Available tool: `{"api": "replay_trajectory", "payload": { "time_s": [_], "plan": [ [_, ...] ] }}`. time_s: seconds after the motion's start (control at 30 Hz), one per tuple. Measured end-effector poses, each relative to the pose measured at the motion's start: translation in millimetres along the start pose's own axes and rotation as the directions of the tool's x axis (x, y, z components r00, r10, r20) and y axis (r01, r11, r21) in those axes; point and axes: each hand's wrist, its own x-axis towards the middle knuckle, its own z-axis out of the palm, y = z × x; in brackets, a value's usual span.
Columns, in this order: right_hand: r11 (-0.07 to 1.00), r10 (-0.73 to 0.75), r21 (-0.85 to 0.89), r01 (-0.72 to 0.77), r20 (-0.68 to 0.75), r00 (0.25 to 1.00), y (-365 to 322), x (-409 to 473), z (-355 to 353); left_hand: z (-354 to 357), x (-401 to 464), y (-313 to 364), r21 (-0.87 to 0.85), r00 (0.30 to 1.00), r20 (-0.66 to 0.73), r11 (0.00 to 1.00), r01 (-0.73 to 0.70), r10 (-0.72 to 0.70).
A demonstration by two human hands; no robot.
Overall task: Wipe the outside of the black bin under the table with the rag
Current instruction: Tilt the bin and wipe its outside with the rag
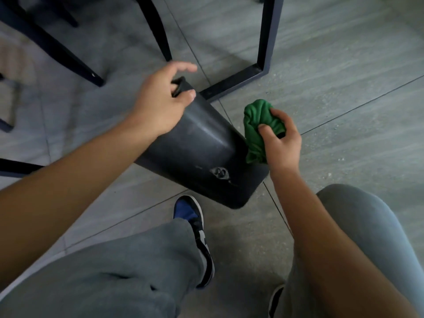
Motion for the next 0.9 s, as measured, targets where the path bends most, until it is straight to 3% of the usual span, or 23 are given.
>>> {"api": "replay_trajectory", "payload": {
  "time_s": [0.1,0.23,0.3,0.37,0.47,0.53,0.63,0.8,0.87,0.9],
  "plan": [
    [0.999,0.005,0.034,-0.005,0.014,1.0,-2.1,-0.8,-1.3,8.5,10.6,0.4,-0.049,0.994,0.033,0.994,0.102,-0.1],
    [0.998,0.045,0.033,-0.044,-0.02,0.999,1.0,0.3,-1.4,-4.2,-7.3,-10.1,-0.199,0.971,0.238,0.979,0.042,0.006],
    [0.993,0.093,0.074,-0.087,-0.071,0.993,1.4,5.9,-3.8,-10.4,-30.3,-21.3,-0.098,0.952,0.306,0.995,0.007,0.023],
    [0.985,0.147,0.103,-0.136,-0.109,0.983,2.3,10.6,-5.6,-14.0,-55.8,-30.3,0.025,0.959,0.283,1.0,-0.005,-0.002],
    [0.958,0.214,0.218,-0.185,-0.118,0.97,4.8,12.9,-7.7,-13.6,-74.3,-36.6,0.07,0.978,0.193,0.996,0.063,-0.076],
    [0.936,0.217,0.303,-0.178,-0.1,0.971,1.6,13.3,-11.2,-10.1,-73.8,-37.9,0.063,0.988,0.127,0.994,0.084,-0.091],
    [0.949,0.167,0.282,-0.137,-0.083,0.982,-3.3,20.3,-19.3,-8.4,-69.0,-39.8,-0.028,0.99,0.03,0.989,0.142,-0.141],
    [0.786,0.383,0.482,-0.388,0.114,0.917,3.2,21.3,-19.5,-10.0,-64.4,-41.6,-0.072,0.983,-0.019,0.981,0.181,-0.183],
    [0.78,0.432,0.438,-0.446,0.139,0.891,5.8,15.6,-9.4,-9.4,-61.6,-40.6,-0.06,0.984,-0.022,0.983,0.175,-0.177],
    [0.838,0.422,0.346,-0.422,0.082,0.903,6.1,13.0,-5.1,-8.9,-60.6,-40.2,-0.051,0.985,-0.019,0.985,0.168,-0.169]
  ]
}}
